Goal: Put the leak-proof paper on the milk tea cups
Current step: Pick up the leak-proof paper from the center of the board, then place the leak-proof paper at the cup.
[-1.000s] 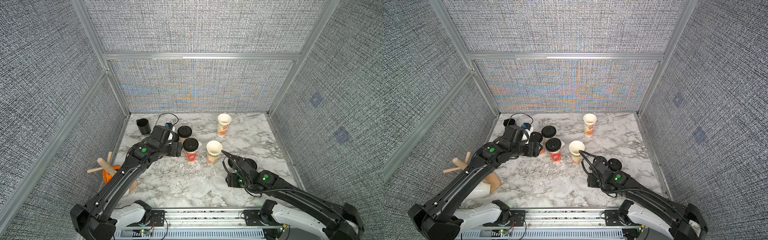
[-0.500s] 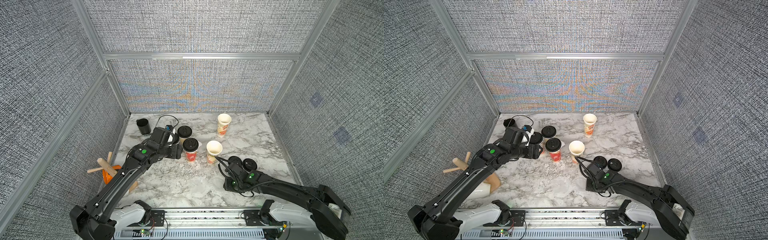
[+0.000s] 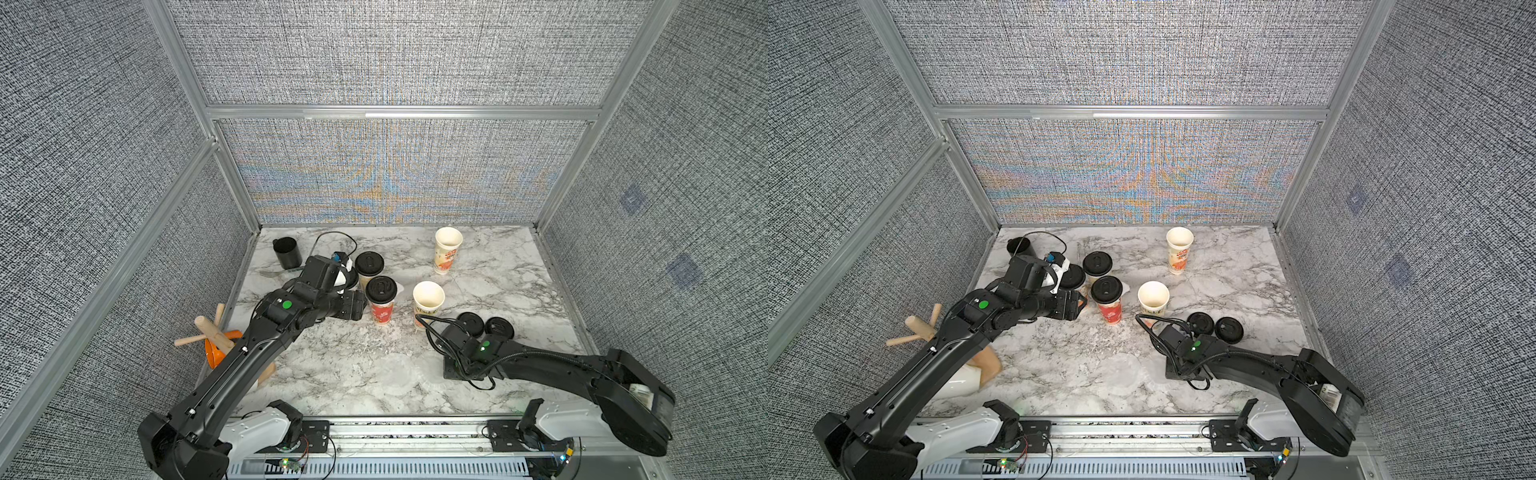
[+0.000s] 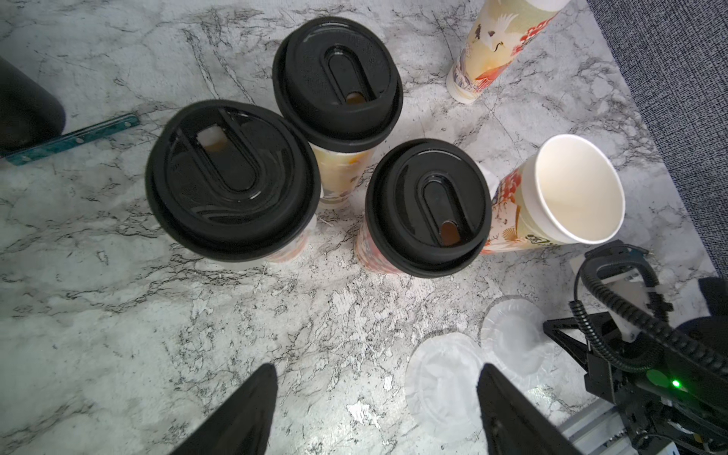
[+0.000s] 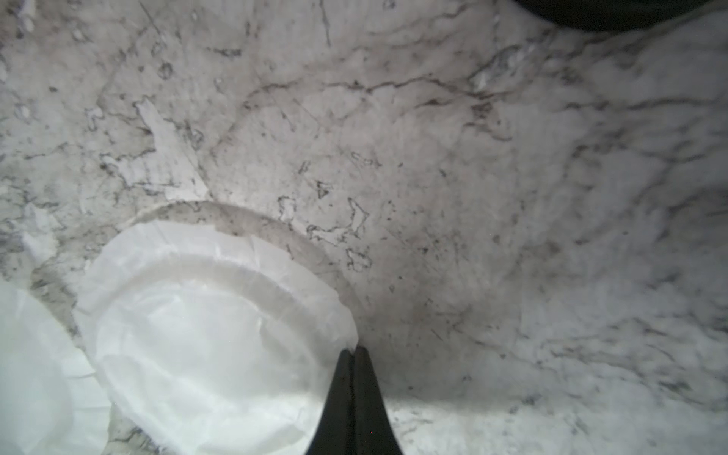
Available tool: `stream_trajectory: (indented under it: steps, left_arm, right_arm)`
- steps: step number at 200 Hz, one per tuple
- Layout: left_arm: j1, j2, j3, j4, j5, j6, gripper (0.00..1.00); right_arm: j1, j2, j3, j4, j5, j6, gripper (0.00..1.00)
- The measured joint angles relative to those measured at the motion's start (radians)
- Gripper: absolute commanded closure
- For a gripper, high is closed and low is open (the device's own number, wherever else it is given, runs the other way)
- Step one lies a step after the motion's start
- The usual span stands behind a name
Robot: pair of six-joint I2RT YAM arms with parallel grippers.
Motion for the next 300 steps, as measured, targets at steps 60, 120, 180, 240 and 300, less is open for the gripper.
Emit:
stream_trajectory:
  steps: [60, 120, 180, 240, 300]
  left_arm:
    - [0.0, -0.002, -0.002, 0.0, 0.006, 0.004, 0.19]
    - [0.0, 0.004, 0.027, -0.001, 0.033, 0.008, 0.19]
    - [0.0, 0.015, 0.043, -0.001, 0.053, 0.006, 0.2]
    - [0.0, 0.039, 0.063, -0.003, 0.053, 0.005, 0.19]
    - [0.0, 0.066, 0.068, -0.003, 0.079, 0.005, 0.2]
  right_arm:
    - [0.015, -0.115, 0.086, -0.133, 0.006, -0.016, 1.0]
    - [-0.018, -0.349, 0.494, -0.335, 0.047, -0.193, 1.0]
    - [-0.2, -0.182, 0.798, -0.313, -0.087, -0.405, 1.0]
    - [-0.279, -0.076, 0.763, -0.155, -0.294, -0.424, 1.0]
    - [-0.42, -0.114, 0.523, -0.061, -0.373, -0.39, 1.0]
